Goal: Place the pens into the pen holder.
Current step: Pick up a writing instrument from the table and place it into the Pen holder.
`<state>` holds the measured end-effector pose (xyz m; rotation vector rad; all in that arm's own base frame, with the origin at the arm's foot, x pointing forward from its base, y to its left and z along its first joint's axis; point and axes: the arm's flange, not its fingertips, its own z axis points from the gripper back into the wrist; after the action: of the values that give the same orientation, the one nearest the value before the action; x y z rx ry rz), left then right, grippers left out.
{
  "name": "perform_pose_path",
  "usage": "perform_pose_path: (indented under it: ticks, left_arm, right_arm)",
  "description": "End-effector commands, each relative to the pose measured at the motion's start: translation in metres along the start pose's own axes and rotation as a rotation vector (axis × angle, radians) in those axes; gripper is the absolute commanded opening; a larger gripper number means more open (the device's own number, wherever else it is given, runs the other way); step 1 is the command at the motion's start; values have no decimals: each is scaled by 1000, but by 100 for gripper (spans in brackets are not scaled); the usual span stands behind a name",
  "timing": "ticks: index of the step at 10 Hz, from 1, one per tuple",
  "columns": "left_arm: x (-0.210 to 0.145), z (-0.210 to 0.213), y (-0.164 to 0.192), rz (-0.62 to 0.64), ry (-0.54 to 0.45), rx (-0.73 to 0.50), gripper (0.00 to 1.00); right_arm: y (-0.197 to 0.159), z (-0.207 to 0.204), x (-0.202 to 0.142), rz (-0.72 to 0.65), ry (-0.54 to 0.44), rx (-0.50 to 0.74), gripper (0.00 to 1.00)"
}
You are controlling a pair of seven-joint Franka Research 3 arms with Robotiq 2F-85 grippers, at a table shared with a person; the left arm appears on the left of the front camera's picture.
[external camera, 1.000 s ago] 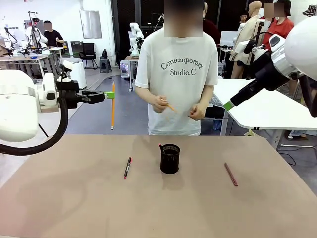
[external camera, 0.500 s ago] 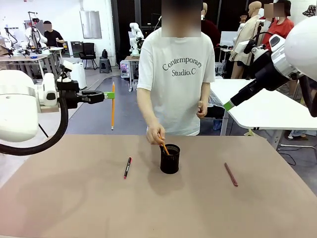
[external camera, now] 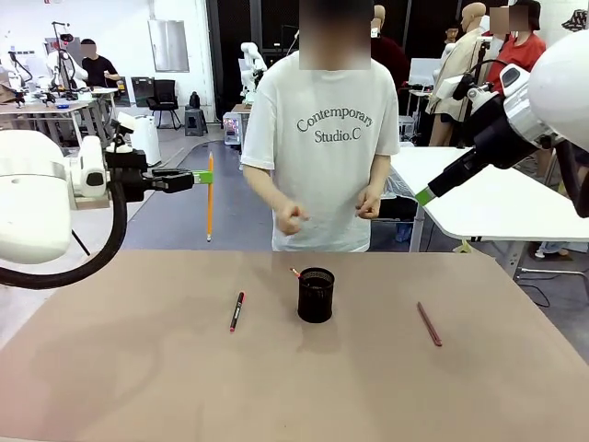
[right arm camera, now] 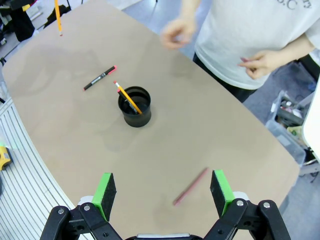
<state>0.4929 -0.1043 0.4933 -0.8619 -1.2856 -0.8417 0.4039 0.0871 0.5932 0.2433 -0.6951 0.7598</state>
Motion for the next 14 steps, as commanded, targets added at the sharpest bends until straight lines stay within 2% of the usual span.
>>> perform_pose_path:
  ticks: [1, 14]
  left_arm:
    - [2, 0, 2, -5, -9, -7, 0]
    - [2, 0, 2, -5, -9, -7, 0]
  right_arm:
    - [-1, 1, 0, -1, -6, 8, 100]
    - [-1, 1, 0, -1, -6, 8, 100]
